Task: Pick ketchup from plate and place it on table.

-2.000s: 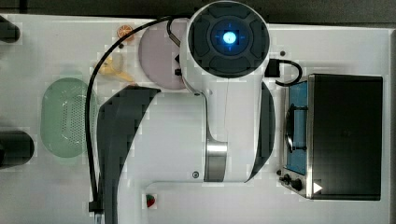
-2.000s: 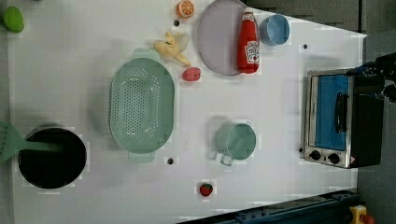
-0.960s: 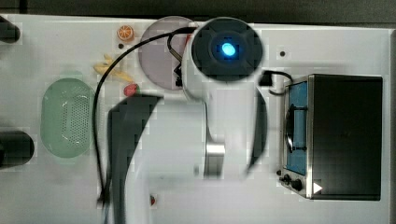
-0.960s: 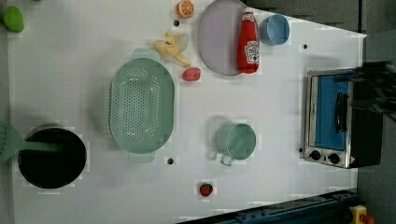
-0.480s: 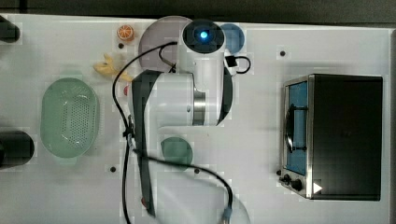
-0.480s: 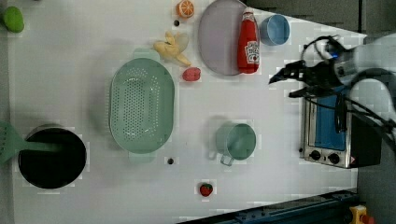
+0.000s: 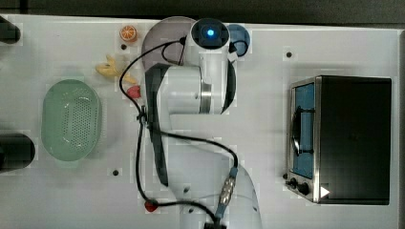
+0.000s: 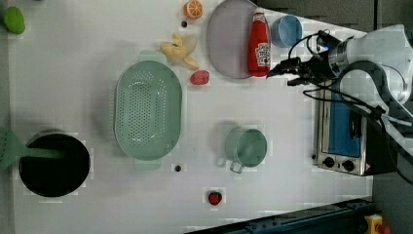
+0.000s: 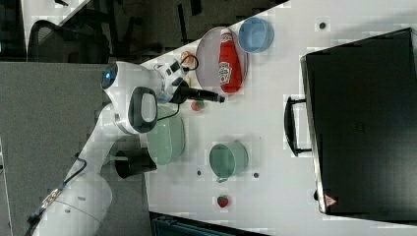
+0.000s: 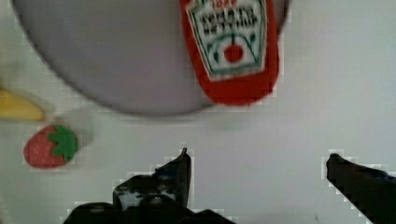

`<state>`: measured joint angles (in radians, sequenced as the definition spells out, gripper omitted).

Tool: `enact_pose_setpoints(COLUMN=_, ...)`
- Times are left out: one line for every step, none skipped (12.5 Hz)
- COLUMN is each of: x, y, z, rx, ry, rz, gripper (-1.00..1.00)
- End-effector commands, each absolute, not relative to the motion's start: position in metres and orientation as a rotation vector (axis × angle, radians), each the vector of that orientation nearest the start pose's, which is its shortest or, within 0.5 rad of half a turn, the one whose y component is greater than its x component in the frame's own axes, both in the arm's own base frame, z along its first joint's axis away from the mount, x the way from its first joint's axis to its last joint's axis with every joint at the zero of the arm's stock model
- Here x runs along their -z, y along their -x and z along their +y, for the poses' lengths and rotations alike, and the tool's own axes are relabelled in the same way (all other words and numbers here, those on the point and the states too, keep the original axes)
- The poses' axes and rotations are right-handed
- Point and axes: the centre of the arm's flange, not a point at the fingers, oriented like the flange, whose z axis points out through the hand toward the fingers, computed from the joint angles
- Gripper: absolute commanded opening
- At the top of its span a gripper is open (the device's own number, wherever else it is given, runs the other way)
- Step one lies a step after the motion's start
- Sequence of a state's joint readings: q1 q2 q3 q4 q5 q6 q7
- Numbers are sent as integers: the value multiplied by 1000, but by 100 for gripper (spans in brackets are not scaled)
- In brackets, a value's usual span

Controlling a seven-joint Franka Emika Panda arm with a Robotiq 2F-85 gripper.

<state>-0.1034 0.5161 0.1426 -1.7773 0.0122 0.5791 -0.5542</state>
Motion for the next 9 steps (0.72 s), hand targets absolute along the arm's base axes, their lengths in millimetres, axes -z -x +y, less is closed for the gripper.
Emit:
enact_pose_setpoints(x=-260, y=-670, z=16, rx=-121, ry=3069, rz=178, gripper=100)
enact_pose_setpoints(x=-252, y=-678, z=17, rx=-115, ry=3072, rz=147, gripper=100)
enact_pose_setpoints(x=-243, y=-685, z=18, rx=-108, ry=3077, rz=92, gripper=100)
enact_pose_setpoints(x=-232, y=-690, z=20, rx=-109, ry=3078, rz=36, gripper=100)
enact_pose_setpoints(x=-221, y=-696, z=21, rx=-93, ry=3075, rz=7, gripper=100)
enact_pose_setpoints(x=-211, y=-700, z=23, rx=-78, ry=3071, rz=-7, gripper=100)
enact_pose_setpoints(x=-202, y=-705, z=24, rx=-56, ry=3069, rz=-8, gripper=100)
enact_pose_setpoints(x=-192, y=-707, z=25, rx=-41, ry=3069, rz=-11, gripper=100)
enact_pose_setpoints(x=-182, y=-709, z=25, rx=-28, ry=3074, rz=-20, gripper=100)
